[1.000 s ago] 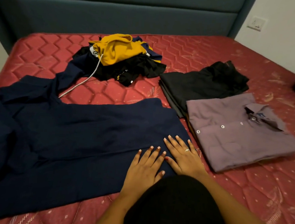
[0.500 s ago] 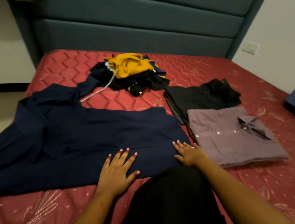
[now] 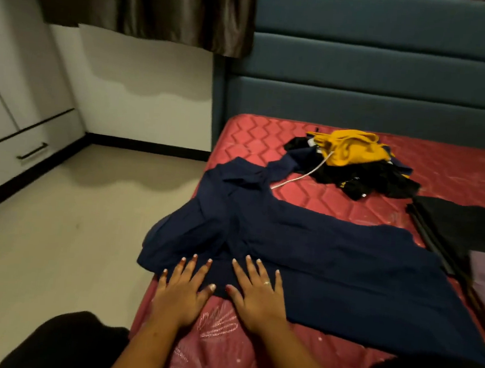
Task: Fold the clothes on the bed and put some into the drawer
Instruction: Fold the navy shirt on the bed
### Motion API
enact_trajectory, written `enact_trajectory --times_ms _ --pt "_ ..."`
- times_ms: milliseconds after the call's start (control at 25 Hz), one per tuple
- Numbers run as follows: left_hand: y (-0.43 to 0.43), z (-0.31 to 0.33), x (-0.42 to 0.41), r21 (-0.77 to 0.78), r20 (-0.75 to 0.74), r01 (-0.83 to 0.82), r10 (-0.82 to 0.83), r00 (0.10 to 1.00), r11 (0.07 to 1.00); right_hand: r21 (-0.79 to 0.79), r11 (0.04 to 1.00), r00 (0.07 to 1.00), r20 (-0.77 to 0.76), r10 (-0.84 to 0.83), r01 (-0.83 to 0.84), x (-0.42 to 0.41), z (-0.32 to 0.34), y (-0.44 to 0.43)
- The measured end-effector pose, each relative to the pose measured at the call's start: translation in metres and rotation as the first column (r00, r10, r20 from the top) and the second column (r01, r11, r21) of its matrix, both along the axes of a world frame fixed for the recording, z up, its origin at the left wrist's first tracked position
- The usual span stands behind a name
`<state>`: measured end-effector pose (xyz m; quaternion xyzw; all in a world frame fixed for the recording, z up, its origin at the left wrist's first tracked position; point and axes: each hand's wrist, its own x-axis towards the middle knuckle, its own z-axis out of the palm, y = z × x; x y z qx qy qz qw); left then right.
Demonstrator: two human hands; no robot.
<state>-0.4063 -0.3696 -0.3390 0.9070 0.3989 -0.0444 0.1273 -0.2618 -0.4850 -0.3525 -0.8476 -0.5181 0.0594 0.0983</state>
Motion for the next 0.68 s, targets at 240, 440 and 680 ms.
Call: enact_trajectory --times_ms 240,440,680 --pt "0.068 0.034 -0.018 -0.223 -0.289 0.116 -0.18 0.94 0.968 -0.06 0.996 0.996 0.042 0.076 -0.073 -0.008 -0.001 0.031" --pt "0.104 0.049 -0.031 -0.281 -0.22 -0.067 0.004 0.975 0.957 -0.068 0.971 0.972 0.028 0.232 -0.23 -0.047 -0.005 0.078" --pt "0.126 0.056 -0.017 -0.3 -0.39 -0.089 -0.037 0.92 0.95 -0.003 0.932 0.92 0.158 0.358 -0.362 -0.062 -0.011 0.13"
